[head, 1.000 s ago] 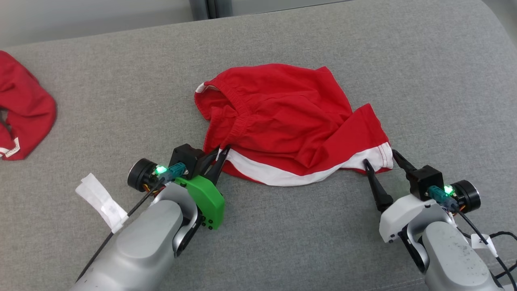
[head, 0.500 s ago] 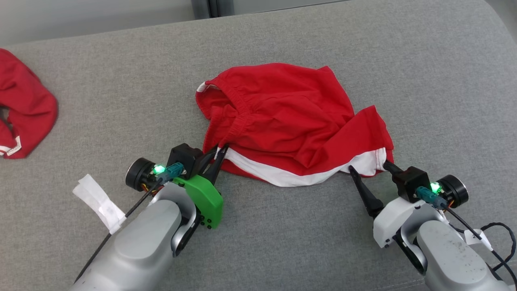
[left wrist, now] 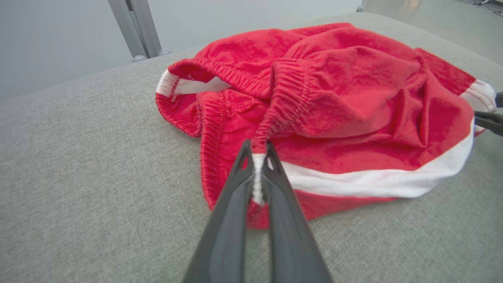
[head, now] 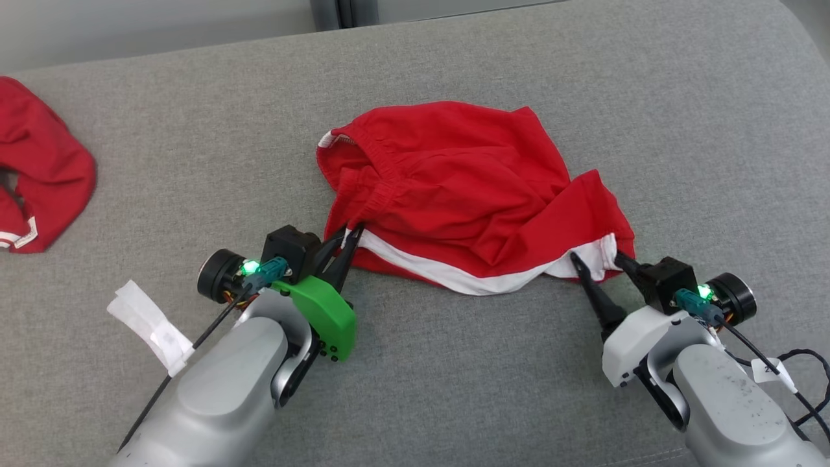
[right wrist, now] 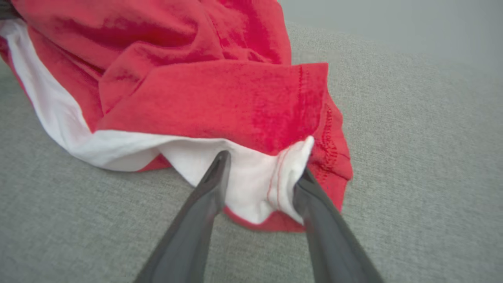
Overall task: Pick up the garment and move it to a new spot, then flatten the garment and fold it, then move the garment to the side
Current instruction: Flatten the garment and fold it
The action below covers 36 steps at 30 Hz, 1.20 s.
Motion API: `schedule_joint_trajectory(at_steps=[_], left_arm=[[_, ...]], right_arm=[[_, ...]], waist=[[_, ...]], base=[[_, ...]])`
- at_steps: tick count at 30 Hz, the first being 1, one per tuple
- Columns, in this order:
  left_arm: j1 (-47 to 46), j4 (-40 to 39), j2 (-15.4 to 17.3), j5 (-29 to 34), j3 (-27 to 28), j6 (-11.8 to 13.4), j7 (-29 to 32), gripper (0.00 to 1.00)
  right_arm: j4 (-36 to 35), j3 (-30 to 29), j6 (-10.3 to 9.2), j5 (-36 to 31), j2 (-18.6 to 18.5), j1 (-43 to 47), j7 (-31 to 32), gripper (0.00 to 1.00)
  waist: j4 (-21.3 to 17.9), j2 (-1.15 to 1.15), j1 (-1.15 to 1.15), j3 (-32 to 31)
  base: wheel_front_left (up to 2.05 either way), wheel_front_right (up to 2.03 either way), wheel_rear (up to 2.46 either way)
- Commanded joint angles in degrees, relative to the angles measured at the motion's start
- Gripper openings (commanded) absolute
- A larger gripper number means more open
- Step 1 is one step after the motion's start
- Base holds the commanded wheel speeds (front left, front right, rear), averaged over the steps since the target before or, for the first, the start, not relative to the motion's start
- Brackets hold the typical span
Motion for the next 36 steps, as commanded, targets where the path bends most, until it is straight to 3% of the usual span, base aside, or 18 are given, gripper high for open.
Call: schedule_joint_trajectory(at_steps=[1,11,19,30,36], left_arm=[[0.9,-0.45,0.57,0.42,0.64,0.48,-0.21,0.0],[5.57,-8.06,2.58,-3.67,8.97,-0.47,-0.2,0.0],[10.68,-19.53,7.63,-9.96,14.94,-1.38,0.33,0.0],[13.62,-42.91,16.63,-16.76,21.06,3.15,8.3,0.0],[12.19,-57.04,20.47,-20.45,24.76,7.27,13.76,0.0]], right_arm=[[0.2,-0.27,-0.06,0.11,-0.33,-0.62,0.04,0.0],[-5.9,-2.16,-0.06,0.83,-1.26,0.72,-0.13,0.0],[-17.37,-4.97,-0.06,4.67,-3.5,2.77,2.32,0.0],[-35.68,-10.46,-0.06,7.27,-4.48,4.28,7.71,0.0],[-45.22,-12.87,-0.06,7.64,-3.65,4.35,10.68,0.0]], waist=[[0.15,0.0,0.0,-0.13],[0.01,0.0,0.0,-3.07],[-0.04,0.0,0.0,-7.6],[0.62,0.0,0.0,-13.76],[0.67,0.0,0.0,-15.22]], base=[[0.0,0.0,0.0],[0.0,0.0,0.0],[0.0,0.0,0.0],[0.0,0.0,0.0],[0.0,0.0,0.0]])
